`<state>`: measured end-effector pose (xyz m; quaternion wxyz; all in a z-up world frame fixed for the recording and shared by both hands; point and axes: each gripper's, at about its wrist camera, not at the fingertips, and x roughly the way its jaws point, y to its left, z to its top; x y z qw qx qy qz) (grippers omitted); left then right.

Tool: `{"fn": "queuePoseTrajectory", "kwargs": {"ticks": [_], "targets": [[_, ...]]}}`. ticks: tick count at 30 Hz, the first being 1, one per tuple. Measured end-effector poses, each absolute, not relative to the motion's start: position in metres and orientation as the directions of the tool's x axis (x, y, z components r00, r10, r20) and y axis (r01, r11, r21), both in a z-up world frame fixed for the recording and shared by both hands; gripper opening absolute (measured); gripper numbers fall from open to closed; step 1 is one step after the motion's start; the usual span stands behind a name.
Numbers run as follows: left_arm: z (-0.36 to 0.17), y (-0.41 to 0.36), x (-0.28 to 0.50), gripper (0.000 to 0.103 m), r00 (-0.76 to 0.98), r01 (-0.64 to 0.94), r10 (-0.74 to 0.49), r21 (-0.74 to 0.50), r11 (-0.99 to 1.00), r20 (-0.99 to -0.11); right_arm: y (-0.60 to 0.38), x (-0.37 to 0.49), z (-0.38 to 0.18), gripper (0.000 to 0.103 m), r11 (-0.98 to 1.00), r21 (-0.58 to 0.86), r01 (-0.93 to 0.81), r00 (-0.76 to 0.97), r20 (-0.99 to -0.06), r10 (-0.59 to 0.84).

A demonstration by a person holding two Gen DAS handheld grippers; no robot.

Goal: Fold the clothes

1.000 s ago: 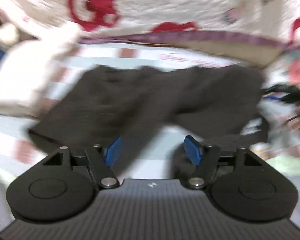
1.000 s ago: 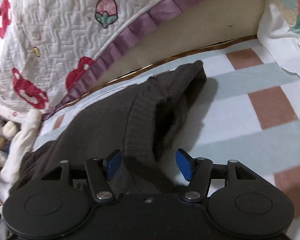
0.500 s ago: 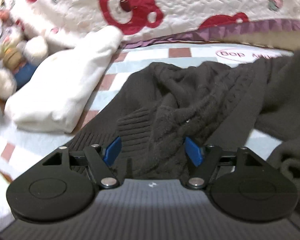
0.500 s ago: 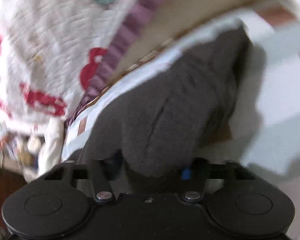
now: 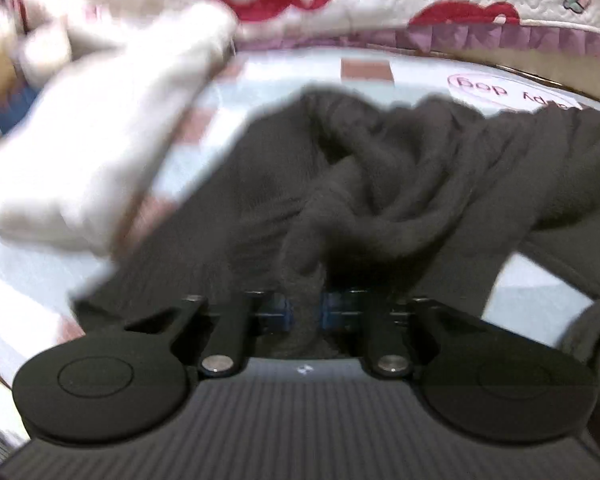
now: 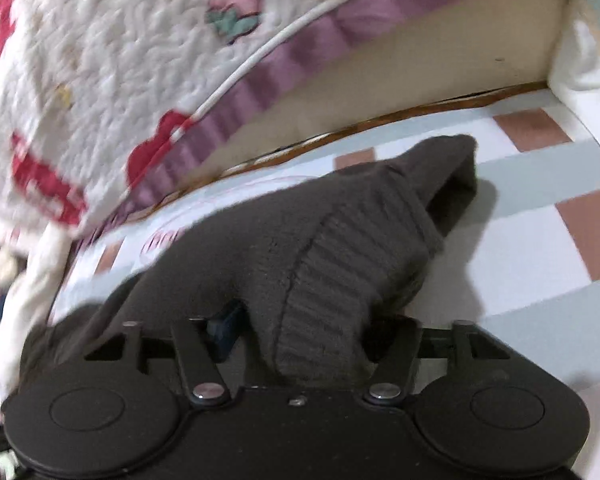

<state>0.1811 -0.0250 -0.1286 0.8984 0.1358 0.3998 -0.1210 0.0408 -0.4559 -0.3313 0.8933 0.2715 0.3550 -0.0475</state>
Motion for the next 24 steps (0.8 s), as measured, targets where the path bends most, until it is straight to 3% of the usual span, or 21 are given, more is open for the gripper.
{"fn": "queuePoseTrajectory", "kwargs": {"ticks": [4, 10, 15, 19, 20, 21, 22, 23, 24], "targets": [[-0.071, -0.03, 0.162, 0.011, 0.812, 0.255, -0.046, 0.282, 0.925, -0.582, -0.442, 0.031, -0.302, 0.015, 0.893, 0.386, 0.23, 0.825, -0.565, 0.031], [0.027, -0.023, 0.142, 0.011, 0.932, 0.143, -0.015, 0.329, 0.934, -0.362, -0.462, -0.01, -0.225, 0.013, 0.934, 0.291, 0.208, 0.916, -0.394, -0.082], [0.097, -0.028, 0.119, 0.011, 0.957, 0.182, -0.105, 0.275, 0.944, -0.27, -0.52, -0.05, -0.166, 0.013, 0.923, 0.305, 0.236, 0.938, -0.318, -0.135], [0.113, -0.061, 0.15, 0.011, 0.954, 0.206, -0.131, 0.272, 0.94, -0.268, -0.558, -0.06, -0.144, 0.014, 0.946, 0.182, 0.269, 0.922, -0.334, -0.197], [0.111, -0.07, 0.165, 0.016, 0.951, 0.209, -0.133, 0.263, 0.942, -0.278, -0.566, -0.058, -0.147, 0.019, 0.944, 0.152, 0.294, 0.91, -0.348, -0.227], [0.102, -0.08, 0.187, 0.033, 0.947, 0.198, -0.118, 0.251, 0.948, -0.3, -0.575, -0.049, -0.154, 0.041, 0.944, 0.106, 0.313, 0.889, -0.383, -0.252], [0.089, -0.089, 0.203, 0.048, 0.944, 0.181, -0.096, 0.253, 0.95, -0.314, -0.582, -0.037, -0.166, 0.07, 0.942, 0.038, 0.333, 0.854, -0.436, -0.284], [0.07, -0.097, 0.22, 0.071, 0.94, 0.158, -0.059, 0.277, 0.948, -0.335, -0.589, -0.027, -0.18, 0.073, 0.929, -0.04, 0.369, 0.808, -0.48, -0.341], [0.051, -0.104, 0.235, 0.071, 0.933, 0.136, -0.019, 0.303, 0.943, -0.359, -0.595, -0.021, -0.198, 0.074, 0.888, -0.126, 0.442, 0.739, -0.509, -0.441]]}}
